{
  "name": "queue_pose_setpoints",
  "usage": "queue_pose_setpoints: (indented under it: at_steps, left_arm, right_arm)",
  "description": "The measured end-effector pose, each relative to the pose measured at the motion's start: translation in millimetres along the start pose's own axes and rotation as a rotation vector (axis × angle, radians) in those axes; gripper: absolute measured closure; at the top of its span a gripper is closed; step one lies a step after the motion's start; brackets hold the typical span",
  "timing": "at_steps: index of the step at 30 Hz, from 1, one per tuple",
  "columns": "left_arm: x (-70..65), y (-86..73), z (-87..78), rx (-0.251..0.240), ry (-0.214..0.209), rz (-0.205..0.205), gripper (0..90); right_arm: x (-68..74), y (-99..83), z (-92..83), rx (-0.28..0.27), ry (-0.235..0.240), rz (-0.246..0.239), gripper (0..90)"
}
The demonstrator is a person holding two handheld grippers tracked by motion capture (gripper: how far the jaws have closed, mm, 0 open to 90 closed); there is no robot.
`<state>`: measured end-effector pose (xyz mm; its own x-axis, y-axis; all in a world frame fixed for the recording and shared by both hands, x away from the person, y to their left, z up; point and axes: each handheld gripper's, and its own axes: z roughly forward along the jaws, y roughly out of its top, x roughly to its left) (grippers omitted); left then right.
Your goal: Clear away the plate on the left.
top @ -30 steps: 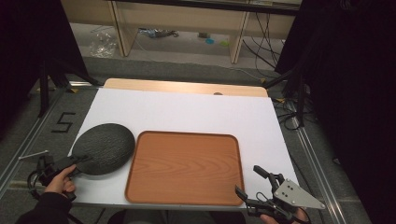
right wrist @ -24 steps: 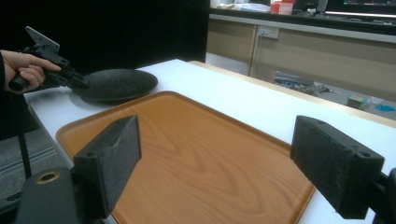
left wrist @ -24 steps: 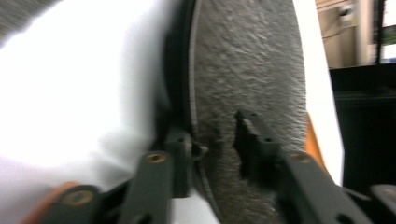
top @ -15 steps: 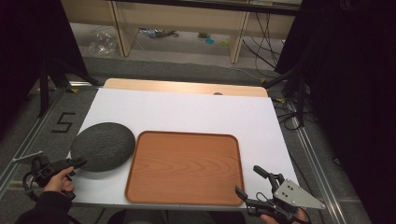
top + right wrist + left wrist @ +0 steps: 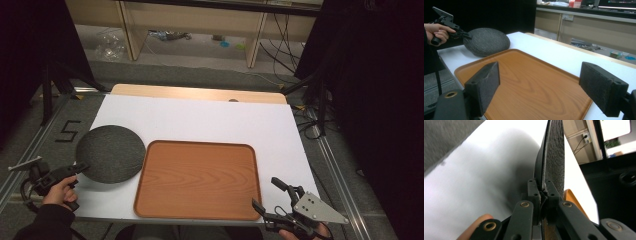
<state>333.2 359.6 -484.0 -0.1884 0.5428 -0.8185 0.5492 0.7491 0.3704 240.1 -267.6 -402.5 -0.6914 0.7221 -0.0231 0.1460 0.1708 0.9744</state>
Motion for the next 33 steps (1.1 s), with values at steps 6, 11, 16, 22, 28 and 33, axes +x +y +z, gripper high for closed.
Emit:
queue_pose_setpoints:
  at_steps: [6, 11, 16, 22, 28, 33]
  left_arm:
    - [-1.5, 1.9, -1.9, -0.019, -0.001, 0.009, 86.1]
    - [-2.7, 3.9, -4.5, -0.034, -0.006, 0.013, 85.9]
    - [-2.2, 6.0, -6.9, -0.043, -0.001, 0.023, 85.8]
    - [0.1, 9.9, -11.4, -0.055, -0.008, 0.006, 85.4]
    - [3.0, 15.7, -18.4, -0.089, -0.005, -0.002, 84.6]
    - [6.5, 19.3, -25.7, -0.112, -0.015, -0.021, 84.3]
  right_arm:
    - [-0.9, 0.3, -0.3, -0.007, 0.001, -0.009, 18.3]
    - [-0.5, 0.3, -0.7, 0.008, 0.003, -0.005, 18.6]
    - [-0.5, 1.2, -1.8, 0.013, -0.006, -0.012, 18.8]
    - [0.2, 0.7, -1.7, 0.013, -0.002, -0.004, 19.0]
    - [-0.4, 1.0, -1.8, 0.013, -0.002, -0.009, 19.1]
    - [-0.7, 0.9, -1.8, 0.011, -0.006, -0.005, 19.1]
